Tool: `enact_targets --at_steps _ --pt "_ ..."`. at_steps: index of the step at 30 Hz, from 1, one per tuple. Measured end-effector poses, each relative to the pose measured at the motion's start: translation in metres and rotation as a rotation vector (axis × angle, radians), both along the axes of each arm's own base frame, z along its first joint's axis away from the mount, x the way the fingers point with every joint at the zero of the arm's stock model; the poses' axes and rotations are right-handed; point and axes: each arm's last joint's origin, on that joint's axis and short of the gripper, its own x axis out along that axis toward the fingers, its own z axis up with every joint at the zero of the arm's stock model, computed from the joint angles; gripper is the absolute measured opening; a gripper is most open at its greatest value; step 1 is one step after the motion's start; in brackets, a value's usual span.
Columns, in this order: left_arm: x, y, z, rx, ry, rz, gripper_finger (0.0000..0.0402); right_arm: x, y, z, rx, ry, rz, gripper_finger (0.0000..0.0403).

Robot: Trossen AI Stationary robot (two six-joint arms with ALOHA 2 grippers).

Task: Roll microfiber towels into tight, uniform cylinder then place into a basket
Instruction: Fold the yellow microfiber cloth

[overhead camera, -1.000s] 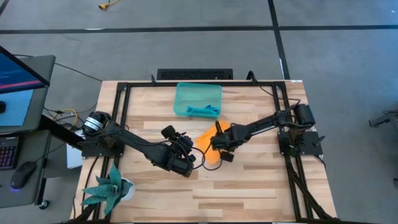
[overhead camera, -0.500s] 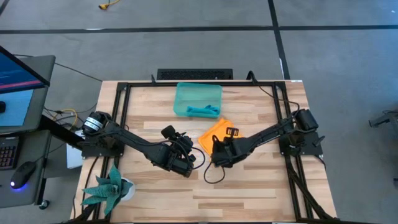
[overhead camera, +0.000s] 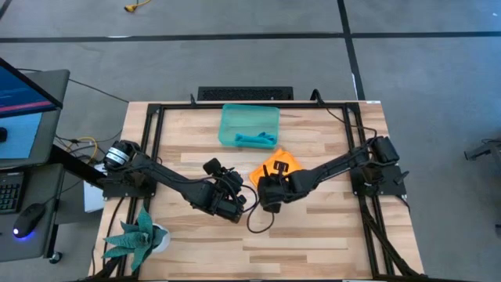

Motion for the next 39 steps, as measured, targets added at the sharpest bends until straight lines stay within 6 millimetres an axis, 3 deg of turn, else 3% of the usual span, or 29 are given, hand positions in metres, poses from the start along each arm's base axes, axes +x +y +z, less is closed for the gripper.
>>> enact_targets --at_steps 18,30,39 --pt "0.0 0.0 0.0 -0.005 -0.007 0.003 0.0153 -0.001 0.003 -0.007 0.223 0.028 0.03 0.0107" --pt "-0.009 -0.001 -0.004 -0.089 0.101 0.01 0.0153 -0.001 0.003 -0.008 0.226 0.031 0.033 0.0107" --pt "-0.018 0.002 -0.006 -0.144 0.133 0.091 0.0153 0.006 -0.001 -0.039 0.2 0.114 0.047 0.0107"
